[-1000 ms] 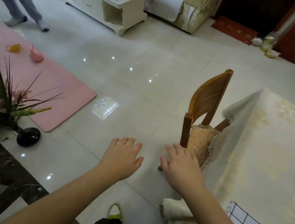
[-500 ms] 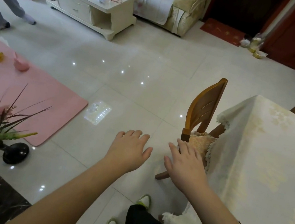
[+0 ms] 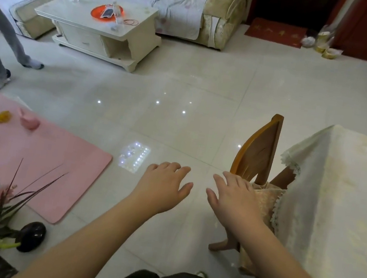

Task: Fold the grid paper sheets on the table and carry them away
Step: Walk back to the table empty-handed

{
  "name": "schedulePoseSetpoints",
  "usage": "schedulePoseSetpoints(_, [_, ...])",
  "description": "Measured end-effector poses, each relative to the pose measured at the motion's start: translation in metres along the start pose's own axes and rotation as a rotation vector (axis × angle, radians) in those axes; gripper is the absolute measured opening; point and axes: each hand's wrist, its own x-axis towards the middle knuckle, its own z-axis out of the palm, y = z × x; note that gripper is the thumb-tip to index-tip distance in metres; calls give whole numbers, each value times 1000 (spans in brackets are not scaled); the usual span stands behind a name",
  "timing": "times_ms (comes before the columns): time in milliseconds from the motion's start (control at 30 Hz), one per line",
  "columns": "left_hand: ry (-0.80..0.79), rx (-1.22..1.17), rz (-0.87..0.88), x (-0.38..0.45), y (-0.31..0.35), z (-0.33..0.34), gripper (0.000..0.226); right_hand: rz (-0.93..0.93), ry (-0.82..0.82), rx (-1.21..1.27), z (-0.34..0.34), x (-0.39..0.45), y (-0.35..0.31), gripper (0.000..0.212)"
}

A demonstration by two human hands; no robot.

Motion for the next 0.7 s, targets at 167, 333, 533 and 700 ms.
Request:
schedulePoseSetpoints(167, [-47, 4, -14, 46, -18, -5, 56, 13, -55, -26, -13, 46, 0, 57])
schedulePoseSetpoints(333, [-42, -2, 47, 101, -57, -13, 56, 65, -42, -58, -23, 101, -15, 56])
schedulePoseSetpoints(533, [-6, 18, 136, 161, -125, -36, 57, 123, -18, -58, -42, 176, -56, 55])
schedulePoseSetpoints(700, [12, 40, 182, 210, -174, -61, 57, 169, 33, -57, -62, 225, -83, 54])
